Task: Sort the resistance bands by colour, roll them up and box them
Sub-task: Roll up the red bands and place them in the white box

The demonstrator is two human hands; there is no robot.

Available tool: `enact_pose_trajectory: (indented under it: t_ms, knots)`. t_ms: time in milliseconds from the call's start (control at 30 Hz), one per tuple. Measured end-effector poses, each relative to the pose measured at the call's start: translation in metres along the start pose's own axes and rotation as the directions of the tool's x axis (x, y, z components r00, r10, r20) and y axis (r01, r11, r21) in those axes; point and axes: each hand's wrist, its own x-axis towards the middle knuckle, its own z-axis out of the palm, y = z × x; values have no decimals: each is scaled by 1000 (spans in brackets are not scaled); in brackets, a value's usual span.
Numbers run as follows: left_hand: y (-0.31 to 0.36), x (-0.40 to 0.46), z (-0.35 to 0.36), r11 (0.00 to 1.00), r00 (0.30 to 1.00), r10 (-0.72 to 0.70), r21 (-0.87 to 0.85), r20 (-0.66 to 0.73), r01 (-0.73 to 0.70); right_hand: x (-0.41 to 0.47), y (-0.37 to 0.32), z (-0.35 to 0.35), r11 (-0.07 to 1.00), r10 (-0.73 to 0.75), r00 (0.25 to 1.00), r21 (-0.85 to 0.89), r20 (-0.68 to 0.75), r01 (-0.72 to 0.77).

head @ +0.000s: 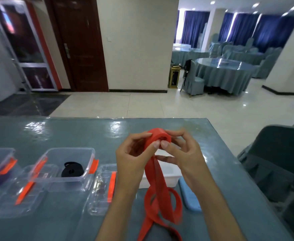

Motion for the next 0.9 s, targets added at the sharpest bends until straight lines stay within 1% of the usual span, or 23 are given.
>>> enact_pose_trajectory:
  t_ms: [67,100,233,300,433,567,667,800,900]
  knots:
    - [-4,-7,2,999,999,-30,-23,-23,29,-5,-3,-4,998,55,998,-29,10,-54]
    - [-6,-10,3,999,999,-39,-20,-21,39,-6,-2,-6,998,56,998,-22,0,-56]
    - [-8,-19,6,998,998,-60,9,16,59,-11,2,-12,990,70,993,129,-99,-57]
    - [-8,-20,5,997,997,-78,24,22,77,-12,6,-15,984,88,988,167,-125,-67]
    - [-8,-21,3,993,992,-107,55,63,103,-12,7,-17,966,117,983,246,-139,-80]
    - [-3,-22,2,991,983,-129,49,129,124,-12,7,-14,954,120,987,289,-111,-83]
    - [-4,-21,0,987,977,-159,47,143,154,-14,7,-13,963,120,990,250,-78,-97]
    - [-8,-21,-6,982,972,-188,19,144,187,-14,7,-13,991,74,993,118,-87,-64]
    - [-12,-22,-3,980,971,-199,27,131,197,-13,9,-12,991,55,994,129,-98,-43]
